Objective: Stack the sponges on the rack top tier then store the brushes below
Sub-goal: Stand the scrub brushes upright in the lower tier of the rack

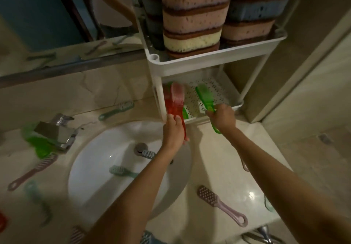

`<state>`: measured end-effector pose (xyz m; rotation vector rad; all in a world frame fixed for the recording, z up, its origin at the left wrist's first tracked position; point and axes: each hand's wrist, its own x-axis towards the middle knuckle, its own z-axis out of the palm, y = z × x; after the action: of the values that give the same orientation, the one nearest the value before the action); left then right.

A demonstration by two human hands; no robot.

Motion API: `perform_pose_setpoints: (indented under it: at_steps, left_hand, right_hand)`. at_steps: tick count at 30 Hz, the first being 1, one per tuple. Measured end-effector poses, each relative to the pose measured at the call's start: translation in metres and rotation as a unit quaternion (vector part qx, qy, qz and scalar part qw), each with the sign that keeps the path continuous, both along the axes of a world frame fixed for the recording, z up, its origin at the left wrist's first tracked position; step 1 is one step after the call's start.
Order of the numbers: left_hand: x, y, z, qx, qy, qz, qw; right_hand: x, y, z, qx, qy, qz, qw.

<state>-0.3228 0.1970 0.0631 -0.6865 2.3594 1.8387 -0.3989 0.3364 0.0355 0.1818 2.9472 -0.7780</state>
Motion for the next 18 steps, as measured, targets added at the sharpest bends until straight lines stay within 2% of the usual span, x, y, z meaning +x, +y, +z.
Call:
perform_pose_setpoints:
  at_steps: [8,11,18]
  left_hand:
    - [-0.041,-0.002,-0.008,0.041,-0.042,0.003,0.998]
    - [-0.046,-0.003,-0.015,0.035,-0.04,0.013,0.999]
    - [-0.046,-0.004,-0.027,0.049,-0.041,0.027,0.998]
  right_hand:
    - [-0.082,-0.054,-0.008,0.045,-0.043,0.085,0.994]
    - [-0.09,-0.065,-0.021,0.058,-0.063,0.085,0.993]
    - [-0.079,-0.057,-0.036,0.035,-0.021,0.117,0.992]
